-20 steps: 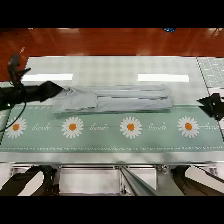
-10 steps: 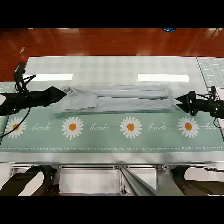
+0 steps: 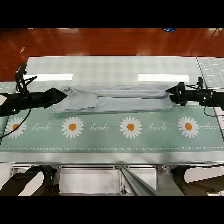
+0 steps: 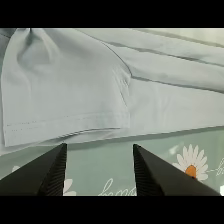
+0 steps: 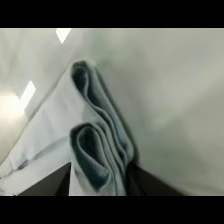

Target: Fold the shirts.

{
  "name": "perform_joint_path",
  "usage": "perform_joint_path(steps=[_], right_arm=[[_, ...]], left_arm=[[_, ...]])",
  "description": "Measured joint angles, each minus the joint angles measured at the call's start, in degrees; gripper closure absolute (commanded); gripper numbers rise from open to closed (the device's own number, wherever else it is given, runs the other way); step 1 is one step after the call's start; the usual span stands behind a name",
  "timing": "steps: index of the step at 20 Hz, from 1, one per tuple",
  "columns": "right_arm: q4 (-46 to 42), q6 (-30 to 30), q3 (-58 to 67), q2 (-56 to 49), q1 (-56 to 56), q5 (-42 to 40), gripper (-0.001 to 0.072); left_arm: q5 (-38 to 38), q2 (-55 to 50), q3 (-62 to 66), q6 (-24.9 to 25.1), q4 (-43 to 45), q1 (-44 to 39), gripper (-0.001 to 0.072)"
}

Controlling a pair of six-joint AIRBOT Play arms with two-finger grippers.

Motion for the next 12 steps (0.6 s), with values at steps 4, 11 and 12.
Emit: perform_joint_path(steps=[4,11,12], right_arm=[[0.26,0.20,1.92,-1.60,3.52,-0.61,0.0689],[-1.68,-3.04,2.99,4.28,3.56,6.45,0.0686],[-3.50,-2.93,3.06,6.86,3.43,7.56,0.0686]], left_arm=[[-0.17,0.00,0.00,0.00,0.00,0.00,0.0200],[0.66,-0.15,0.00,-0.04,-1.31,-1.27,0.0694],[1.66,-0.48,0.00,0.11,-2.97,-2.86,0.0694]])
